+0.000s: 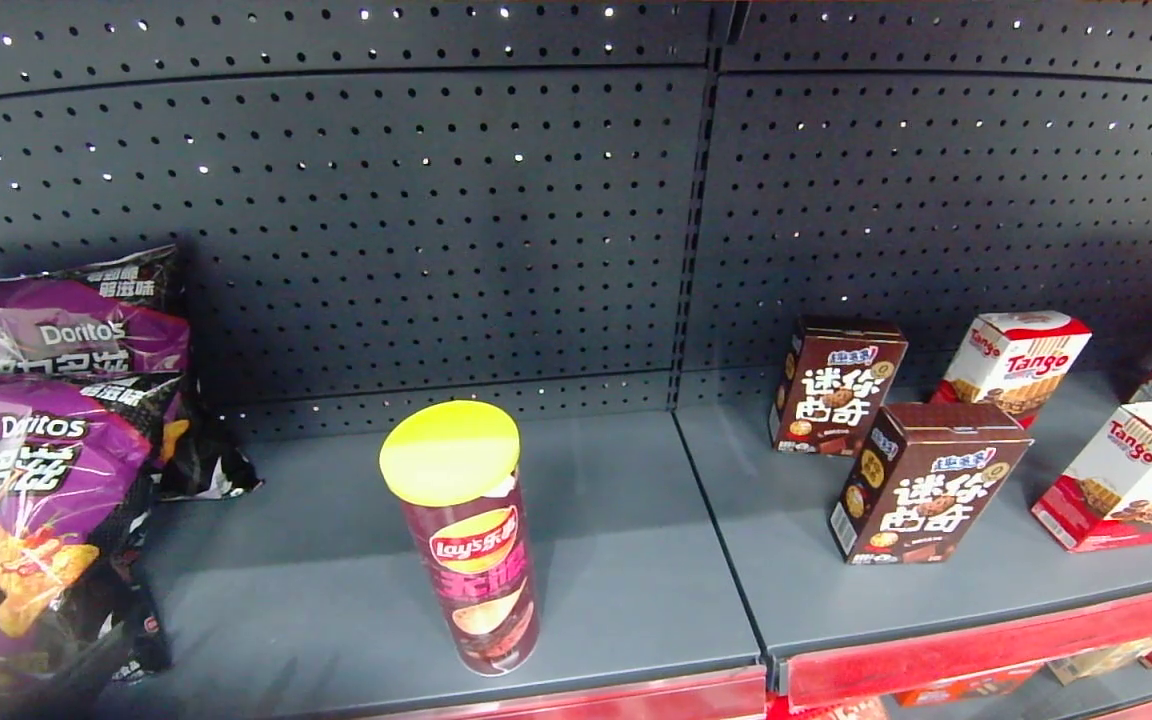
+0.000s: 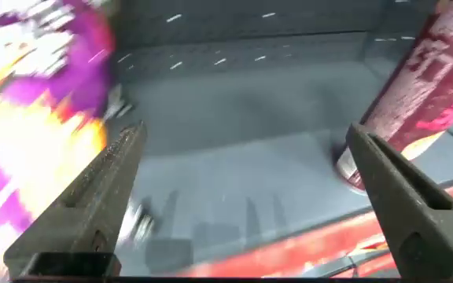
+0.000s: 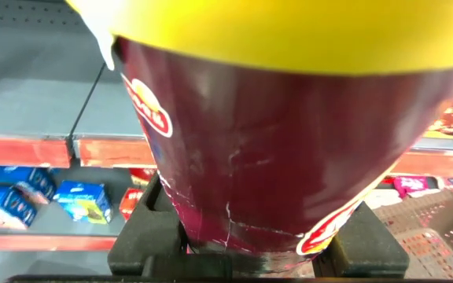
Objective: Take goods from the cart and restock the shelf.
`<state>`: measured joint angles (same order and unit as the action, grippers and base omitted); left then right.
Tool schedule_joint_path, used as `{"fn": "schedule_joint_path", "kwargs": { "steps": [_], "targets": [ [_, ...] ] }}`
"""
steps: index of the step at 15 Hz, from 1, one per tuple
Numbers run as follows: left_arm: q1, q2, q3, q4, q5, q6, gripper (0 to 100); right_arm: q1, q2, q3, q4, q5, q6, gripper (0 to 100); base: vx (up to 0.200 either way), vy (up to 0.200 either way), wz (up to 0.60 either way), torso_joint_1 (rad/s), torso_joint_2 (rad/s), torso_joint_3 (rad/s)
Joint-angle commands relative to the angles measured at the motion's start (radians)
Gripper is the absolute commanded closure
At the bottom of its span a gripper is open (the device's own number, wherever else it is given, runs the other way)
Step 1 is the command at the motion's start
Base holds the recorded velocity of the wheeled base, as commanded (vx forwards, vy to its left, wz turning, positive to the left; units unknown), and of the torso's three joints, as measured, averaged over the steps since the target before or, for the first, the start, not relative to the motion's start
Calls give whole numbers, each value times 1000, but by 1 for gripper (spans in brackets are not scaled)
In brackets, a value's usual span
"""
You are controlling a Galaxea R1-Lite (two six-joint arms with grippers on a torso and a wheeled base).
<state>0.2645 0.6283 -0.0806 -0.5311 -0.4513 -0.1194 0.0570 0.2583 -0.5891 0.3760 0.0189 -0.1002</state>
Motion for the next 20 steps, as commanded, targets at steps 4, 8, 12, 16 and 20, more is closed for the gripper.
{"fn": "schedule_joint_path", "kwargs": {
  "steps": [4,8,12,16,20],
  "targets": [
    [58,-624,-189,669,164,23,0,-29,-74,6,44,1,-1,100,0,0,0,0,0,0],
    [90,-628,-120,723,470,93,0,-78,-91,26,44,6,-1,100,0,0,0,0,0,0],
    [91,-628,5,652,599,124,0,-78,-102,32,44,4,-1,100,0,0,0,0,0,0],
    [93,-628,28,605,572,156,0,-77,-102,49,41,7,-1,100,0,0,0,0,0,0],
    [93,-628,73,548,500,149,0,-74,-103,52,37,10,-3,100,0,0,0,0,0,0]
  ]
}}
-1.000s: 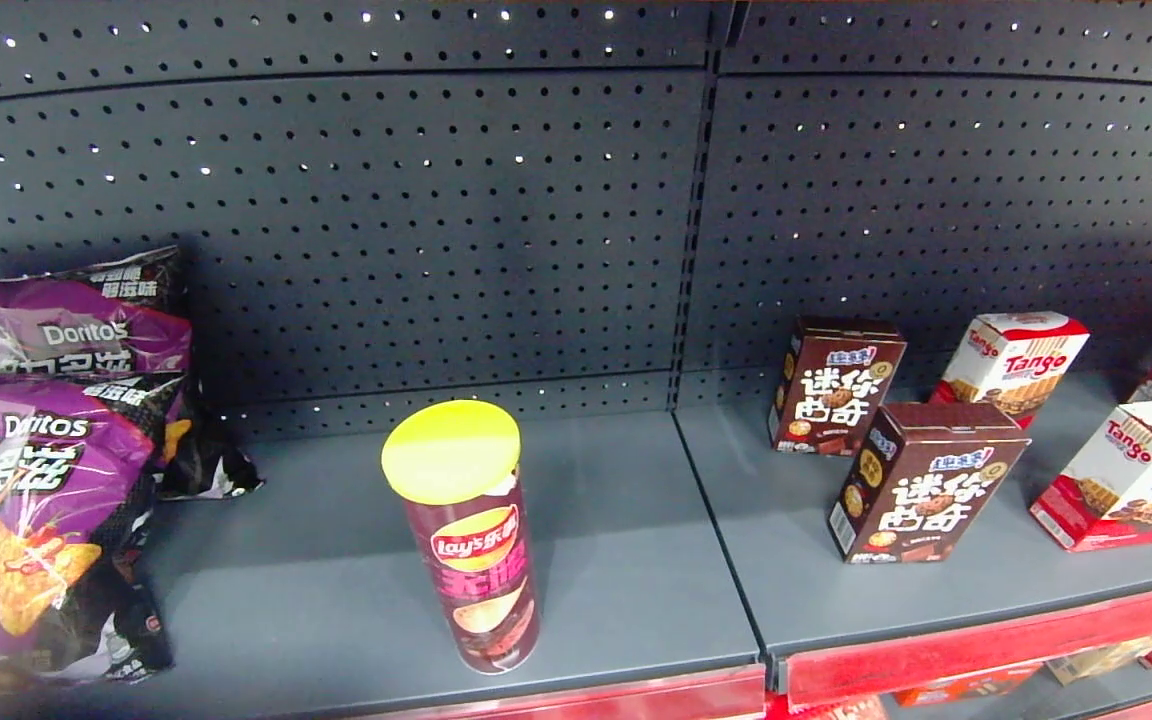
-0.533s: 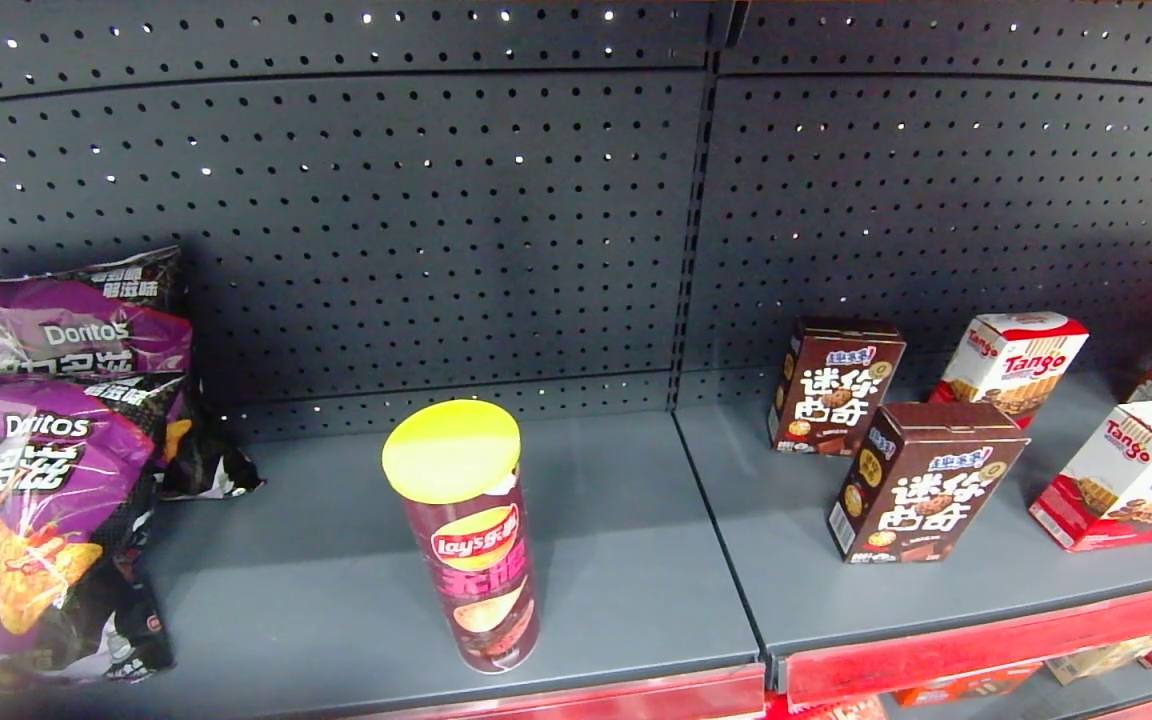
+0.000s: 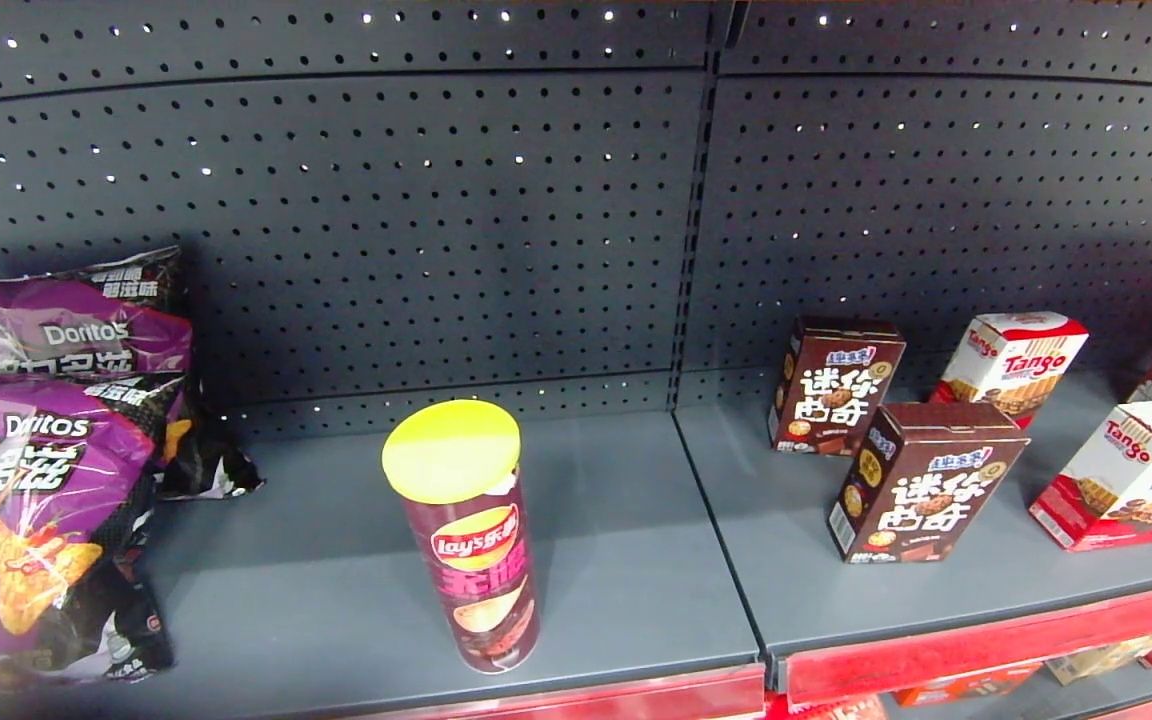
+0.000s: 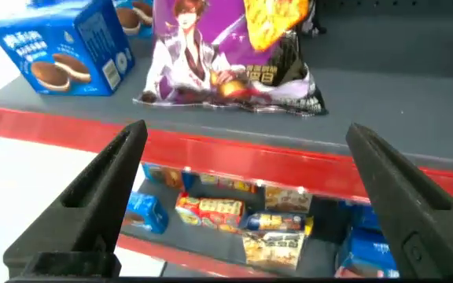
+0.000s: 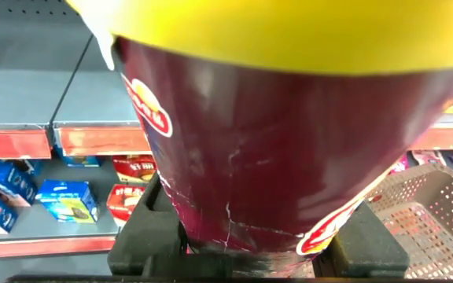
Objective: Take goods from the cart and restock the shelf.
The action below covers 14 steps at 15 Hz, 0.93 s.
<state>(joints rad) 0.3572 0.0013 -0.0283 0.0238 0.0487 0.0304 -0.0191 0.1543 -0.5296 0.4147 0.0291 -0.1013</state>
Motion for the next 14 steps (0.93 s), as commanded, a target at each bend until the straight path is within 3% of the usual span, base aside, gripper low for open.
{"fn": "schedule_joint_path", "kwargs": {
  "steps": [1,4,6,7,10,14],
  "targets": [
    [-1,-1,22,-12,-1,-4,0,10,13,-29,-8,8,-2,100,0,0,0,0,0,0],
    [-4,-1,25,-19,-10,-7,0,19,54,-105,-8,78,3,100,0,0,0,0,0,0],
    [-4,-1,25,-21,-6,-61,0,81,105,-141,-16,103,63,100,0,0,0,0,0,0],
    [-4,-1,25,-21,-6,-61,0,82,105,-141,-17,104,63,100,0,0,0,0,0,0],
    [-4,-1,25,-21,-6,-61,0,209,266,-141,-165,140,68,100,0,0,0,0,0,0],
    [-4,-1,25,-21,-6,-61,0,291,465,-145,-349,160,68,100,0,0,0,0,0,0]
  ]
}}
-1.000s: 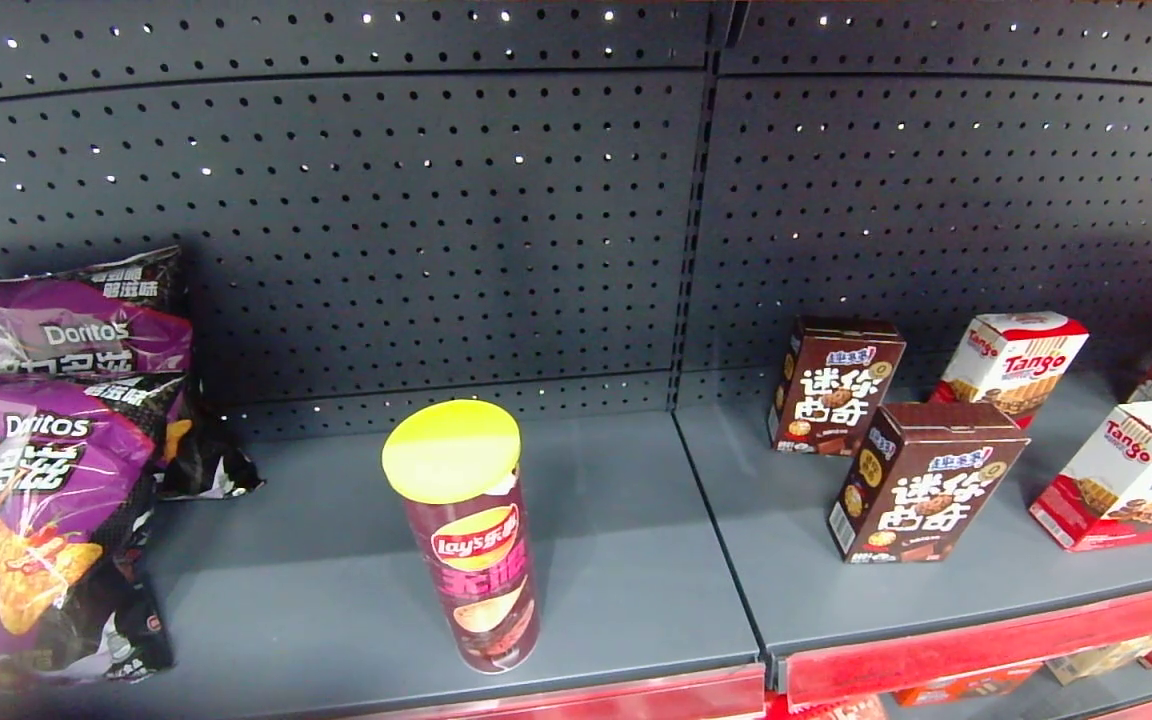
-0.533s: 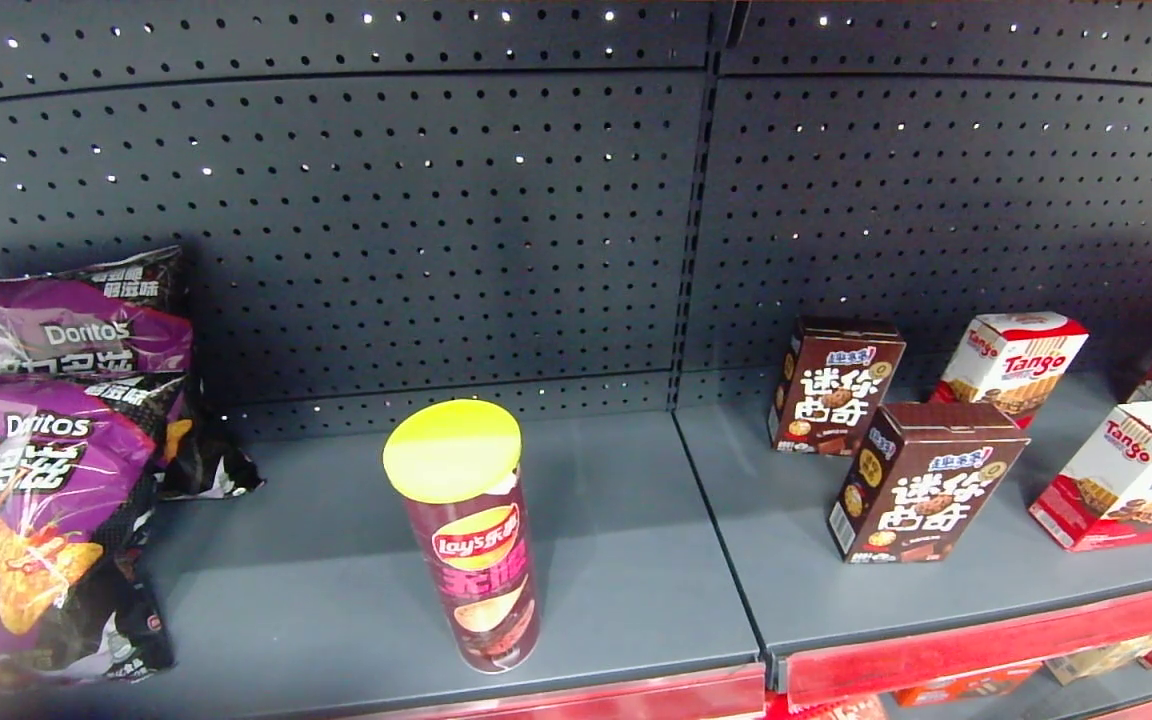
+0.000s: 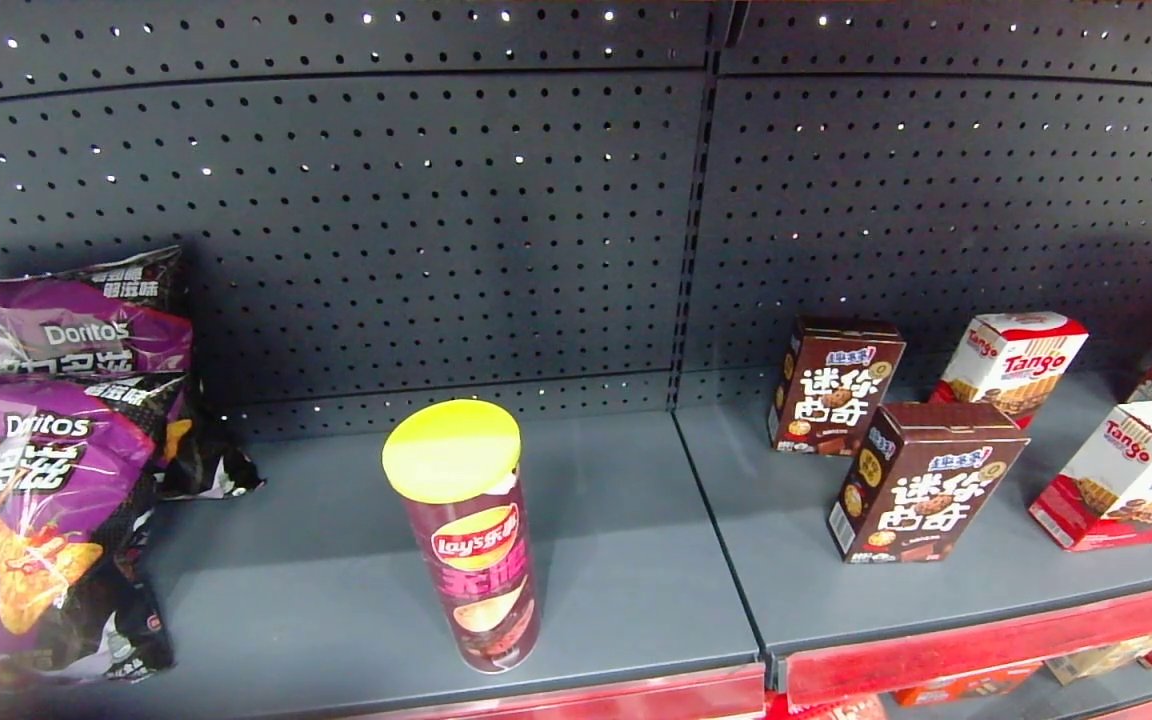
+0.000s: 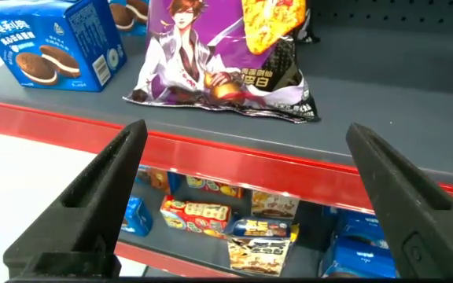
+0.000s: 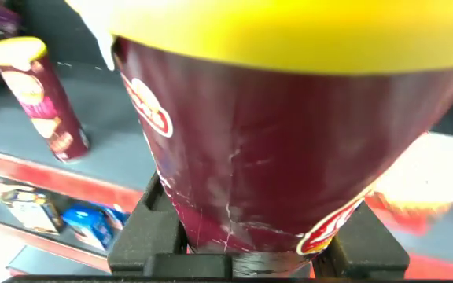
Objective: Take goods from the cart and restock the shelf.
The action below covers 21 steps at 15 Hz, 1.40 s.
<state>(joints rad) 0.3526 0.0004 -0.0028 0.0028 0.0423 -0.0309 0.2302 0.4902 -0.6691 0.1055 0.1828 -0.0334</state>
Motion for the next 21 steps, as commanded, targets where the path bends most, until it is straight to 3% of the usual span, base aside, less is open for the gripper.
{"fn": "schedule_joint_path", "kwargs": {
  "steps": [1,3,6,13,17,19,21],
  "targets": [
    [0,0,0,0,1,0,0,95,260,-30,-152,3,1,100,0,0,0,0,0,0],
    [0,0,0,0,1,0,0,121,366,-55,-248,4,18,100,0,0,0,0,0,0],
    [0,0,0,0,1,0,0,176,398,-92,-237,15,29,100,0,0,0,0,0,0],
    [0,0,0,0,1,0,0,170,401,-89,-228,38,32,100,0,0,514,5,1,1],
    [0,0,0,0,1,0,0,182,398,-69,-228,53,30,100,0,0,0,0,0,0],
    [0,0,0,0,1,0,0,181,416,-47,-231,124,32,100,0,0,0,0,0,0],
    [0,0,0,0,1,0,0,184,442,-17,-253,132,30,100,0,0,0,0,0,0]
  ]
}}
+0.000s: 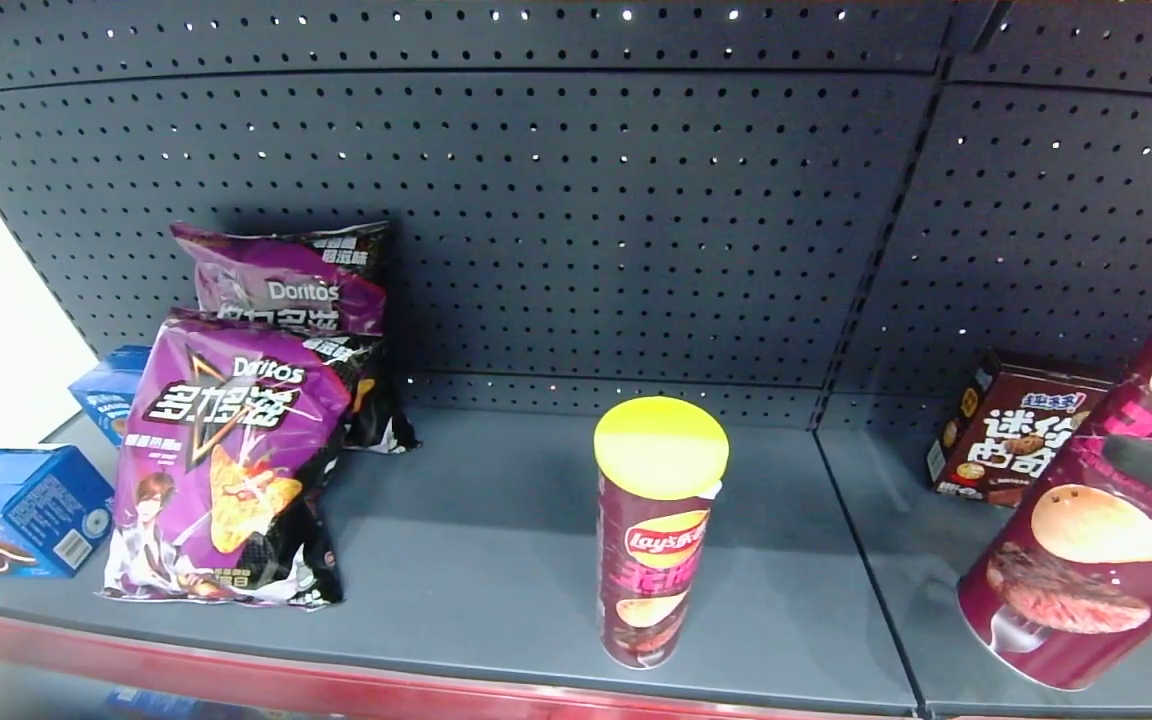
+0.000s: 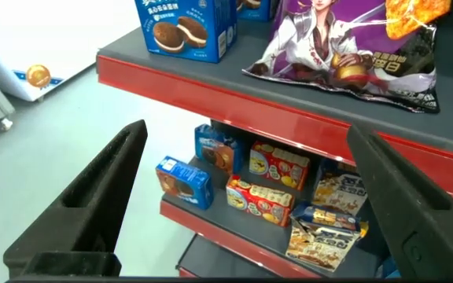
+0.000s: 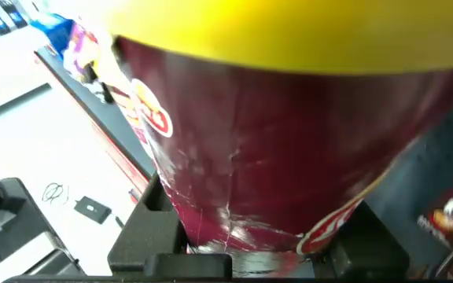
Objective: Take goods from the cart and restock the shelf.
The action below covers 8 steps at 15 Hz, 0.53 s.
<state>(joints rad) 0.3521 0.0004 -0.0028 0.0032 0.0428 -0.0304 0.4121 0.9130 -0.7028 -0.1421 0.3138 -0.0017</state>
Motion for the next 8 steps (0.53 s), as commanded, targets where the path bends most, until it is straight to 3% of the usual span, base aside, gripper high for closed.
{"fn": "schedule_joint_path", "kwargs": {
  "steps": [1,8],
  "targets": [
    [1,0,0,0,0,0,0,4,44,32,-31,5,0,100,0,0,0,0,0,0],
    [1,0,0,0,0,0,0,62,282,154,-416,14,-34,100,0,0,0,0,0,0]
  ]
}}
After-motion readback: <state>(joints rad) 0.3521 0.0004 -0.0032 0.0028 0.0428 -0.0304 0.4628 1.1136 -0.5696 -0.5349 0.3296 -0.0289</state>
